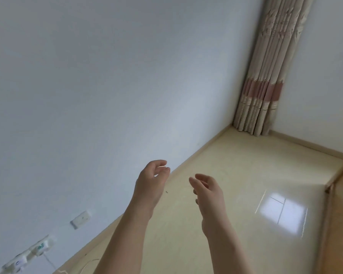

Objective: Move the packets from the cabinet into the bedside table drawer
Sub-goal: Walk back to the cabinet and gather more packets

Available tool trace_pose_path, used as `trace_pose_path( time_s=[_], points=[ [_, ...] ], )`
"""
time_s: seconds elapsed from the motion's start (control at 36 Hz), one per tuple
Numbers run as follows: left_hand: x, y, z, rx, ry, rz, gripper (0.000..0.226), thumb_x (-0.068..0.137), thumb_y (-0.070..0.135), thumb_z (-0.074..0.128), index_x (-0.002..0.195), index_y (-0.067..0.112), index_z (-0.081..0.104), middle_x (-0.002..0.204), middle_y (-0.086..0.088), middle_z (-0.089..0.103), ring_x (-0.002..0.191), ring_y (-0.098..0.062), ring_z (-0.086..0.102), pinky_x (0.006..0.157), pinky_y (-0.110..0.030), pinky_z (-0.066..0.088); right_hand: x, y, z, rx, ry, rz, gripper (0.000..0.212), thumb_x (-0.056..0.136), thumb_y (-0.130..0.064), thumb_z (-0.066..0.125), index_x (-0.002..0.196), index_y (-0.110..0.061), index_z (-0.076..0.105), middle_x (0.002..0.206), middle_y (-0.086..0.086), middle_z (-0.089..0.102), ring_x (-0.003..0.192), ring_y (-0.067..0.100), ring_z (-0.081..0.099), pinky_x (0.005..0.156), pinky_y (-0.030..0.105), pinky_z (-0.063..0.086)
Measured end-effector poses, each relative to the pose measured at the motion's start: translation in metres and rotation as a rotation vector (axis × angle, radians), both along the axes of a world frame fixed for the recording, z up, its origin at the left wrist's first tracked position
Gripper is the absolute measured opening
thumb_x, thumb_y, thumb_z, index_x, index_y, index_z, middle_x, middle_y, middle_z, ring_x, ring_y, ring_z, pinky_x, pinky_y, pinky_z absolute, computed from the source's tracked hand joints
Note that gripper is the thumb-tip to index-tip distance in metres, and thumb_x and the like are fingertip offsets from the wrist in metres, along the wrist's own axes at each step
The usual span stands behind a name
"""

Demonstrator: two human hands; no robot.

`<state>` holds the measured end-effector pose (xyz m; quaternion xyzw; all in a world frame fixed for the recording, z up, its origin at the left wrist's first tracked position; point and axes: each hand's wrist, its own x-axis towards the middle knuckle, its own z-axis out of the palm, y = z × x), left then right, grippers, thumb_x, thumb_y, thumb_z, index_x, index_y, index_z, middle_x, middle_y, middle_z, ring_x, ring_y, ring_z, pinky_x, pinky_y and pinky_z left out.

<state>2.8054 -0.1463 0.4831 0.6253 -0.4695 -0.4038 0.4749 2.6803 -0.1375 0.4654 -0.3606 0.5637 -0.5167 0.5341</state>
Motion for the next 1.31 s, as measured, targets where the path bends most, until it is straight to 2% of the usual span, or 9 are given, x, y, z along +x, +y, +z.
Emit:
trace_pose_path(
  time_s=[0.17, 0.33, 0.61, 0.72, 0.83, 0.97, 1.14, 1.25, 1.31],
  points=[
    [-0.069, -0.117, -0.016, 0.045, -0.036, -0.152, 0.017, 0.095, 0.025, 0.048, 0.110, 0.031, 0.054, 0.113, 0.008, 0.058, 0.110, -0.015, 0.055, 0.096, -0.037, 0.046, -0.063, -0.104, -0.024, 0.037, -0.018, -0.147, 0.018, 0.091, -0.020, 0.059, 0.108, -0.022, 0.054, 0.112, -0.003, 0.057, 0.110, 0.016, 0.053, 0.082, 0.027, 0.038],
    [-0.164, -0.244, -0.015, 0.040, -0.062, -0.271, 0.020, 0.096, 0.023, 0.046, 0.114, 0.028, 0.055, 0.114, 0.006, 0.058, 0.111, -0.015, 0.055, 0.096, -0.037, 0.046, -0.147, -0.222, -0.025, 0.031, -0.002, -0.196, 0.023, 0.090, -0.021, 0.059, 0.113, -0.019, 0.055, 0.111, -0.002, 0.057, 0.099, 0.013, 0.053, 0.067, 0.017, 0.040],
    [-0.295, -0.426, -0.001, 0.045, -0.017, -0.356, 0.018, 0.095, 0.020, 0.049, 0.110, 0.027, 0.056, 0.107, 0.005, 0.061, 0.105, -0.013, 0.057, 0.092, -0.032, 0.046, -0.280, -0.389, -0.013, 0.028, 0.023, -0.291, 0.018, 0.090, -0.022, 0.059, 0.108, -0.023, 0.055, 0.110, -0.002, 0.057, 0.098, 0.012, 0.054, 0.069, 0.020, 0.041],
    [-0.340, -0.499, -0.013, 0.068, 0.016, -0.377, 0.019, 0.095, 0.016, 0.049, 0.111, 0.019, 0.058, 0.089, 0.007, 0.059, 0.089, -0.012, 0.057, 0.077, -0.025, 0.046, -0.330, -0.455, -0.023, 0.031, 0.042, -0.357, 0.019, 0.090, -0.020, 0.059, 0.109, -0.020, 0.055, 0.103, -0.004, 0.057, 0.093, 0.011, 0.053, 0.067, 0.018, 0.040],
    [-0.390, -0.581, -0.011, 0.022, 0.046, -0.461, 0.017, 0.096, 0.014, 0.049, 0.109, 0.017, 0.058, 0.084, 0.006, 0.057, 0.082, -0.009, 0.056, 0.069, -0.019, 0.043, -0.376, -0.533, -0.025, 0.008, 0.083, -0.430, 0.020, 0.091, -0.019, 0.059, 0.110, -0.017, 0.055, 0.095, -0.008, 0.055, 0.091, 0.011, 0.053, 0.067, 0.019, 0.040],
    [-0.453, -0.695, 0.010, -0.047, 0.029, -0.557, 0.014, 0.094, 0.017, 0.053, 0.103, 0.024, 0.060, 0.089, 0.007, 0.060, 0.091, -0.014, 0.059, 0.079, -0.028, 0.045, -0.439, -0.641, -0.003, -0.021, 0.085, -0.539, 0.017, 0.091, -0.018, 0.059, 0.107, -0.017, 0.056, 0.096, -0.007, 0.055, 0.098, 0.016, 0.053, 0.071, 0.019, 0.040],
    [-0.546, -0.792, 0.016, -0.033, 0.031, -0.698, 0.015, 0.093, 0.018, 0.054, 0.089, 0.032, 0.060, 0.097, 0.004, 0.065, 0.097, -0.017, 0.062, 0.081, -0.032, 0.047, -0.517, -0.725, 0.014, -0.060, 0.042, -0.645, 0.014, 0.090, -0.017, 0.060, 0.103, -0.019, 0.057, 0.096, -0.007, 0.057, 0.102, 0.017, 0.055, 0.074, 0.024, 0.042],
    [-0.617, -0.836, 0.004, 0.011, 0.042, -0.806, 0.016, 0.094, 0.017, 0.053, 0.092, 0.031, 0.059, 0.097, 0.005, 0.064, 0.091, -0.012, 0.061, 0.075, -0.026, 0.045, -0.579, -0.761, 0.006, -0.048, 0.011, -0.730, 0.014, 0.090, -0.018, 0.060, 0.104, -0.019, 0.058, 0.098, -0.007, 0.058, 0.103, 0.016, 0.056, 0.079, 0.026, 0.043],
    [-0.655, -0.859, 0.000, 0.018, 0.042, -0.844, 0.015, 0.095, 0.017, 0.052, 0.094, 0.030, 0.059, 0.096, 0.005, 0.063, 0.089, -0.010, 0.061, 0.074, -0.025, 0.045, -0.614, -0.780, 0.001, -0.040, -0.003, -0.752, 0.014, 0.090, -0.019, 0.059, 0.104, -0.019, 0.058, 0.098, -0.007, 0.058, 0.102, 0.017, 0.056, 0.077, 0.025, 0.043]
  ],
)
